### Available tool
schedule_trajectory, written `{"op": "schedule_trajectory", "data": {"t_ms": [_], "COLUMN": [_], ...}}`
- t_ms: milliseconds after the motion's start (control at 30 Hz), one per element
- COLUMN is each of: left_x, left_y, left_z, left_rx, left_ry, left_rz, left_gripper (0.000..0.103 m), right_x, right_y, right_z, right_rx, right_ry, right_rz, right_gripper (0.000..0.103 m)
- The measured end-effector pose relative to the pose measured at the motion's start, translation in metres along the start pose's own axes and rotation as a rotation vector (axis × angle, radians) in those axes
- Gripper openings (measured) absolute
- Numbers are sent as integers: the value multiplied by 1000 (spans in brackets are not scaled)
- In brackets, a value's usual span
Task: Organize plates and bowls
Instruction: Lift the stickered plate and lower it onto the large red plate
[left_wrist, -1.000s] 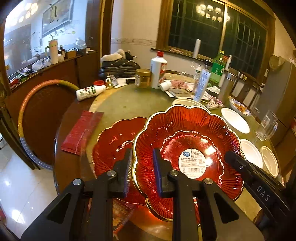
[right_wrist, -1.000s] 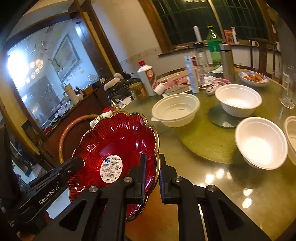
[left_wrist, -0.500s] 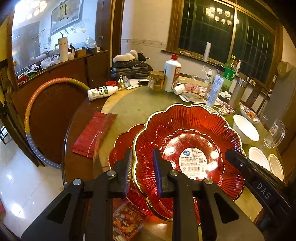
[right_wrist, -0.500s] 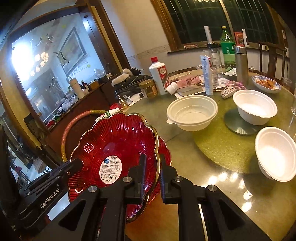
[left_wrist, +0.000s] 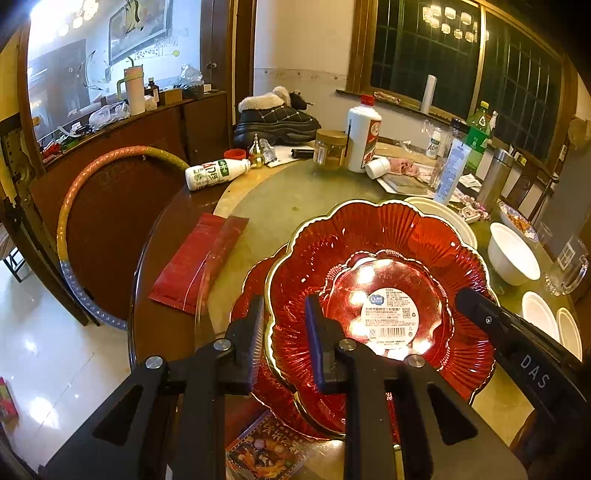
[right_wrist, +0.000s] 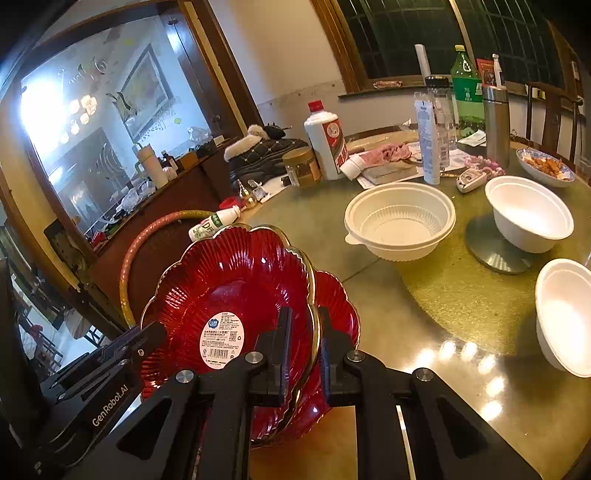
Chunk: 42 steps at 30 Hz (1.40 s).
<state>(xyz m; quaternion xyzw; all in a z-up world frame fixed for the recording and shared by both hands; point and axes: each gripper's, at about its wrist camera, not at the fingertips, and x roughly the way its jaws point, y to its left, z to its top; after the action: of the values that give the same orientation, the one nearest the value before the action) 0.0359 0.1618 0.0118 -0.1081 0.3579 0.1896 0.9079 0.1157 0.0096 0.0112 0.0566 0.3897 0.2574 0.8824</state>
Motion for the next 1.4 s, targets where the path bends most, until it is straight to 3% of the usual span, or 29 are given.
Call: {"op": "schedule_trajectory", "data": {"t_ms": [567,1400], "left_x": [29,48], "left_y": [4,6], "left_z": [-5,-11], "left_rx": [1,5], "left_ry": [56,109], "left_rz": [39,71], "left_gripper": [19,19], "right_x": [39,62], "right_y": [1,5], "right_z": [-3,-6], "right_rx": [-13,-32], "right_ry": [71,128], "right_rz": [-20,-41], "right_gripper": [14,15]}}
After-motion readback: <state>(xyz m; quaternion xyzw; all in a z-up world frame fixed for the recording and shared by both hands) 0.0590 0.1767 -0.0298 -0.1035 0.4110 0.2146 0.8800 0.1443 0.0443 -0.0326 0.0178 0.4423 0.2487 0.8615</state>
